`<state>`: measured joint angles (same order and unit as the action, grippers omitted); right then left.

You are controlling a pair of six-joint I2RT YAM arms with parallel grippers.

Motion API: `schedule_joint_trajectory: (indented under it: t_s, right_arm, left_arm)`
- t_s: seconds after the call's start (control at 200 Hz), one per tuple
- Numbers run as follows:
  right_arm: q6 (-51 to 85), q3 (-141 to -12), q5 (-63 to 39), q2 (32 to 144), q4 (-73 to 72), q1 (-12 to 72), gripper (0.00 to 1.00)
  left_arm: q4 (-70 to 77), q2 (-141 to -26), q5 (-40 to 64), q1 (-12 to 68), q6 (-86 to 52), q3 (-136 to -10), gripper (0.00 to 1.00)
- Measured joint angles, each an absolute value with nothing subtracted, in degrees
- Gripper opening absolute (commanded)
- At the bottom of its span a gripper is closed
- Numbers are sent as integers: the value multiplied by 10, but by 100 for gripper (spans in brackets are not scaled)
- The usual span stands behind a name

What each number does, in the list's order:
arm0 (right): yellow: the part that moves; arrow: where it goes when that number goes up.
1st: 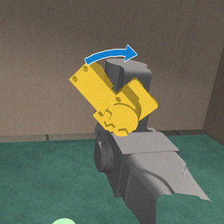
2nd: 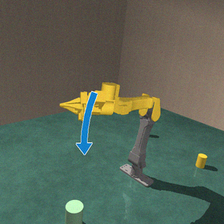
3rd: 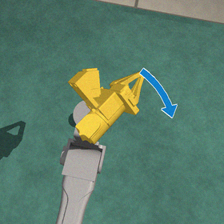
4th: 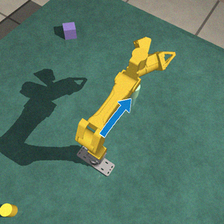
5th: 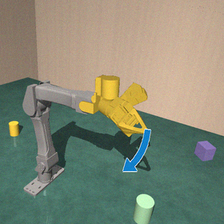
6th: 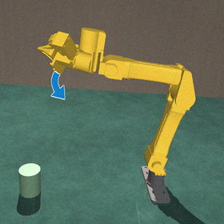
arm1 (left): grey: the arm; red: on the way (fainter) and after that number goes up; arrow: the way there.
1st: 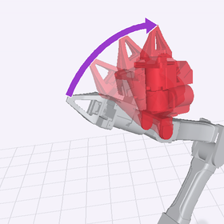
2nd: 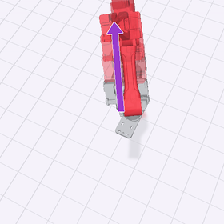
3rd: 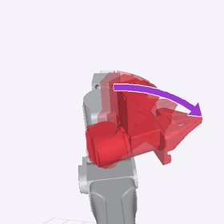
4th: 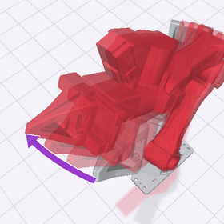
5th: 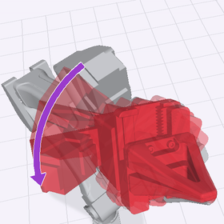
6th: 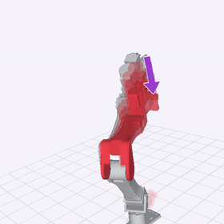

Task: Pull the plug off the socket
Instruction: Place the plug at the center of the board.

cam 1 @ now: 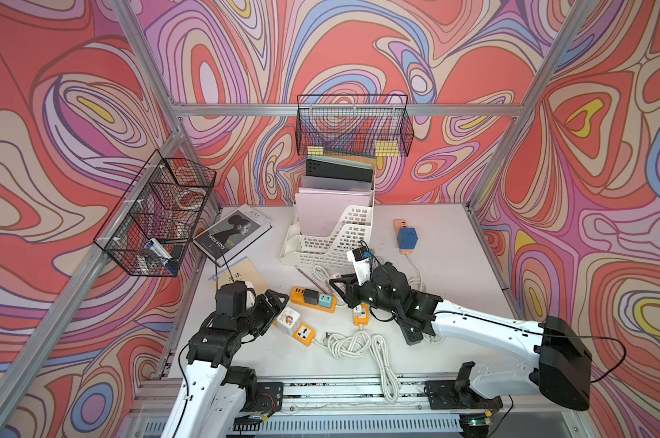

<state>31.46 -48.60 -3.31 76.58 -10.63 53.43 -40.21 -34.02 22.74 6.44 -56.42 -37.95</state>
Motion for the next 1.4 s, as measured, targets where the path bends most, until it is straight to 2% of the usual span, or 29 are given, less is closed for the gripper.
schedule_joint_trajectory:
  t_s: [0.14,0.3,0.431,0.556,0.996,1.257,1.402]
  right_arm:
    - [379,-485,-90,789,-168,525,17]
    - [429,-527,-152,877,-197,524,18]
    - [448,-605,-202,967,-186,526,18]
    - [451,-685,-239,1045,-164,534,19]
    - [400,-1046,-345,1324,53,589,22]
    - [356,-1245,-371,1453,192,625,23]
    - [337,-1304,-376,1498,254,641,25]
  left_arm:
    - [-427,-341,189,64,-507,-445,76]
    - [-473,-340,132,64,-444,-502,76]
    - [-514,-325,60,64,-398,-550,89]
    - [-535,-291,-1,64,-373,-577,94]
    - [-554,-196,-87,64,-357,-595,94]
    - [-558,-187,-94,64,-354,-596,94]
    - [-559,-180,-94,64,-354,-595,94]
